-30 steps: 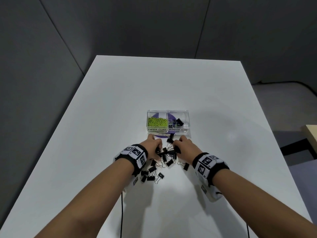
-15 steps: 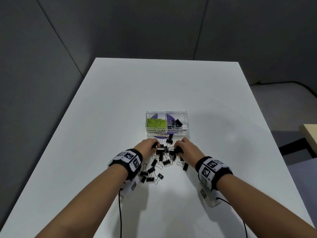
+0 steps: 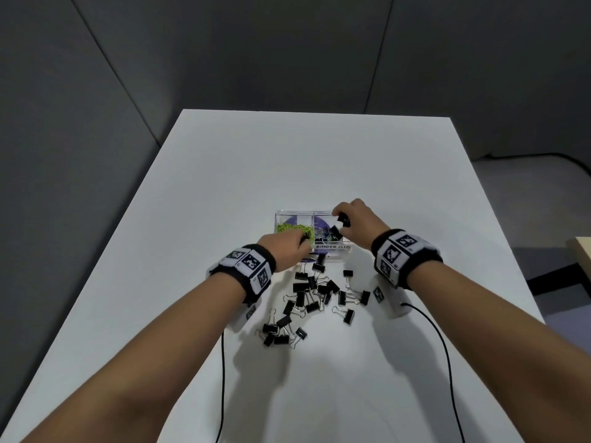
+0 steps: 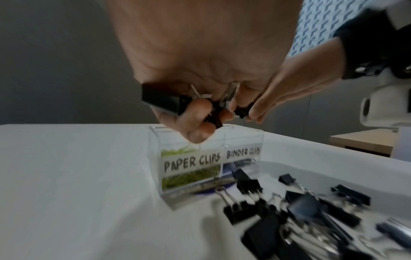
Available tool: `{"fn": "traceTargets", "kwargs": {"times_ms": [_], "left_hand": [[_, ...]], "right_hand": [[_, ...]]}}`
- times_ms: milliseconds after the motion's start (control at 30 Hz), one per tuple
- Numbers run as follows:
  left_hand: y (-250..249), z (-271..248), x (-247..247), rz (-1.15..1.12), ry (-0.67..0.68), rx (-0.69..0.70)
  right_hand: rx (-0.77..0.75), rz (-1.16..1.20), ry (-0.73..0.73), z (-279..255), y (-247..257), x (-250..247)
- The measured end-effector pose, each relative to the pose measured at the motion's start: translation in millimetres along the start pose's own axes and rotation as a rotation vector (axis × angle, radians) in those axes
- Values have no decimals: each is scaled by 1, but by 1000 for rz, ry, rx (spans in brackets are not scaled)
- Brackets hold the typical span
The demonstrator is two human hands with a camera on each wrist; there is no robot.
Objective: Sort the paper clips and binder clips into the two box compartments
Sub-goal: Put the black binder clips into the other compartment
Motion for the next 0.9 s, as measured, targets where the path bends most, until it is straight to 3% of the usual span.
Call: {"fn": "traceTargets", "kwargs": {"times_ms": [133,267,367,533,633,767,900], "left_hand": [[-13,19,-22,-4,-59,8],[-35,41,-32,-49,-83,38],[-54,57,-26,-36,-60,80],[-66,75,-8,143,-19,122],[-64,76,-2,116,14,153],[-61,58,-4,122,-85,265],[-49,30,6,218,-112,416]], "right_hand": [[-12,28,55,10,-1,6],[-16,50,-155,-7,-13,5],[13,32,-198,-27,-28,10],[85,2,-57,-53,-50,28],[75,-33,79,-65,-51,36],[57,-123,280,-76,-47,46],[60,-111,304,-82,-46,55]]}}
Point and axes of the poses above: each hand's wrist, its own z-axis towards the middle knuckle, its own x-axis out of the palm, y = z × x, the point moved 2 cm from there along z, towards the middle knuckle, and after that the axes turned 10 degrees about -x, right-handed, at the moved point
